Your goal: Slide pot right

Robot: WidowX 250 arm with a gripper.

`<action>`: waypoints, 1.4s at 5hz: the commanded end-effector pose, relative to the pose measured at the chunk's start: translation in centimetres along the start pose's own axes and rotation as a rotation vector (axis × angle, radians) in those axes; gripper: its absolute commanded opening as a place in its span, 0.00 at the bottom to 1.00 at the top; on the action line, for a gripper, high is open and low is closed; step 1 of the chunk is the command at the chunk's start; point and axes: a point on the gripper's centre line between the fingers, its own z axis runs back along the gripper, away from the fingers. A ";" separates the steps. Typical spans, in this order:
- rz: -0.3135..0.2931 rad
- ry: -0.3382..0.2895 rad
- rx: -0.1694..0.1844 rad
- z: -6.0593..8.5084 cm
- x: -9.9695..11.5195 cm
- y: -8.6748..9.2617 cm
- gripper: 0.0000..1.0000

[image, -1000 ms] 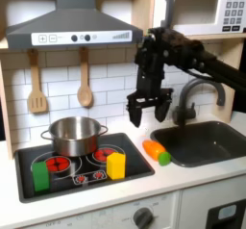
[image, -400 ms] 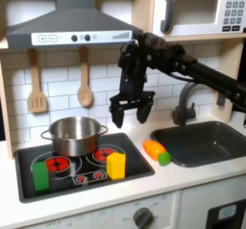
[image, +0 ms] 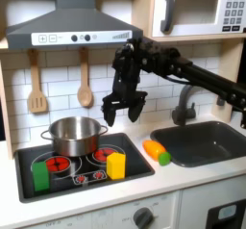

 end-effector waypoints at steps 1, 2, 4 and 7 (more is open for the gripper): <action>0.005 -0.059 0.013 -0.7 1.3 0.7 1.00; 0.019 -0.084 0.015 -1.7 1.9 1.1 1.00; 0.053 -0.068 0.019 -3.7 3.0 2.4 1.00; 0.079 -0.085 0.022 -4.5 5.3 3.7 1.00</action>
